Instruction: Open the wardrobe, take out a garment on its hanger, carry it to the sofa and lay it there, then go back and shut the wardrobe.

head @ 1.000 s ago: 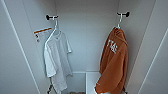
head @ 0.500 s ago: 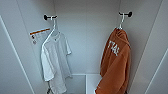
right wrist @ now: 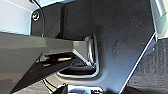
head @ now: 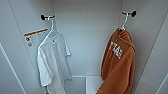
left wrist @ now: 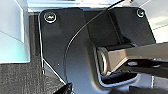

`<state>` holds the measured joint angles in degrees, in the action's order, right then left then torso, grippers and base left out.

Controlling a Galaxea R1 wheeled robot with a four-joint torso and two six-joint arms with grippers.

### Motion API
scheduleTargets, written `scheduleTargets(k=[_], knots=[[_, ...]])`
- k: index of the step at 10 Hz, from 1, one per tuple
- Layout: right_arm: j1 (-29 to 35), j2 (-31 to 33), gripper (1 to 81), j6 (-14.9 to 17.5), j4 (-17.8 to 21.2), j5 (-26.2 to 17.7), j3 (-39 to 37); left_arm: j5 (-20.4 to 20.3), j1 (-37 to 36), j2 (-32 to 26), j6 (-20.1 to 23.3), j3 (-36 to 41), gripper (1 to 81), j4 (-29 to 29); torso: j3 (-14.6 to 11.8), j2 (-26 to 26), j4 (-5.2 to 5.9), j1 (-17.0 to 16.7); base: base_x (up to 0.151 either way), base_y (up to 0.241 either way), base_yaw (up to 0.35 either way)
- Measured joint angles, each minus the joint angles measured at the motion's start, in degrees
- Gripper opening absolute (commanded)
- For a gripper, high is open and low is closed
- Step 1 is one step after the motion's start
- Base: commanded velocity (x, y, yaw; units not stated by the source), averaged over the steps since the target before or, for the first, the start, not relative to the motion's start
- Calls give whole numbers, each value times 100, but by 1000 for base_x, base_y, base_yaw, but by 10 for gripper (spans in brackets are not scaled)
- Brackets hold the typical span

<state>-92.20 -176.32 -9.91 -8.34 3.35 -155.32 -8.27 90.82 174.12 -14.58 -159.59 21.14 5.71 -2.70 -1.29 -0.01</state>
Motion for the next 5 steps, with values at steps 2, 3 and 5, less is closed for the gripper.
scheduleTargets(k=[2,3,5], knots=[[2,5,811,2,0,-5,-2,-2,0,2,39,0,811,0,0,0,0,0,84,0,0],[16,5,811,2,0,-13,0,0,-5,0,39,0,811,0,0,0,0,0,0,0,0],[80,17,811,5,0,-2,-2,-9,-61,0,39,0,811,0,0,2,0,6,0,0,0]])
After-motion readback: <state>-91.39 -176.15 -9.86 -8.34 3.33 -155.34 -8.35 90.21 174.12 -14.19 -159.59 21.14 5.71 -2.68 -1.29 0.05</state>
